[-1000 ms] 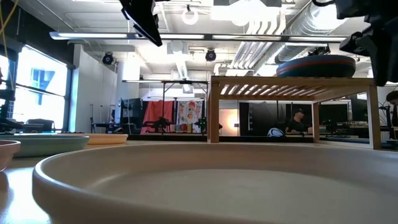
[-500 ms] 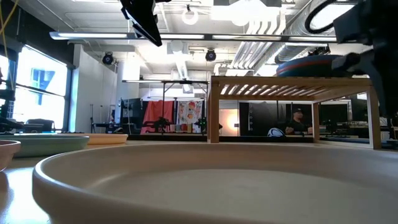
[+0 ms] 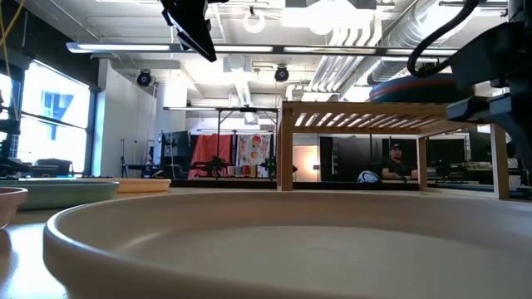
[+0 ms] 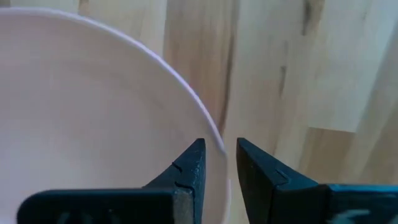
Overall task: Place and stack plates onto a shelf
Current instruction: Stack the pink plate on top of the blue plate on the shelf
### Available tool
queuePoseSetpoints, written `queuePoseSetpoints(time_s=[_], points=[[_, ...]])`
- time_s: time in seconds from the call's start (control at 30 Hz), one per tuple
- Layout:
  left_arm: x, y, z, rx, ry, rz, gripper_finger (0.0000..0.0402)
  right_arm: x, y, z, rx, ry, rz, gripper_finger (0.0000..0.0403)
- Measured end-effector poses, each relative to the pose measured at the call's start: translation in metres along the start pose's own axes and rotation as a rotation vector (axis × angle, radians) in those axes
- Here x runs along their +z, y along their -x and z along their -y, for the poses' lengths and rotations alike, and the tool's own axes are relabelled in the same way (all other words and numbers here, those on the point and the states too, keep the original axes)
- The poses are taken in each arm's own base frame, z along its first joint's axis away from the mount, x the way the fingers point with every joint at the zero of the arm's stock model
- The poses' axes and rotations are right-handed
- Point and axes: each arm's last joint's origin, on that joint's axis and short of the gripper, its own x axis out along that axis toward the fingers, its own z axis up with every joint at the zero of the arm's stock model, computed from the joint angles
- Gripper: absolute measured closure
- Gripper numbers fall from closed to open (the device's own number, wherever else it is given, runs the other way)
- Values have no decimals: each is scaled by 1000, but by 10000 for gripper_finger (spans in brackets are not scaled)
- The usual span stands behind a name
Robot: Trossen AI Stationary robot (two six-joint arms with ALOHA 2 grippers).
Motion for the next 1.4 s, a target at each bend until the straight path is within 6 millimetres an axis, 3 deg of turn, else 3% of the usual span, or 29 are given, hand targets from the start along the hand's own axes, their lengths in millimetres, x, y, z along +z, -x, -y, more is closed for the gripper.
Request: queuePoseSetpoints(time_s=[0.5, 0.77, 1.0, 1.2, 1.4], points=[[0, 0, 0, 0, 0, 0, 309, 4, -17, -4, 43, -4, -61, 335], [0, 0, 0, -1, -1, 0, 309, 3, -15, -3, 27, -4, -58, 395], [0, 0, 0, -1, -1, 0, 309, 1, -14, -2, 15, -59, -76, 399], [0, 0, 0, -1, -1, 0, 309, -2, -5, 0, 6, -109, -58, 402], [0, 0, 0, -1, -1, 0, 309, -10, 18, 6, -37, -214, 4, 402]])
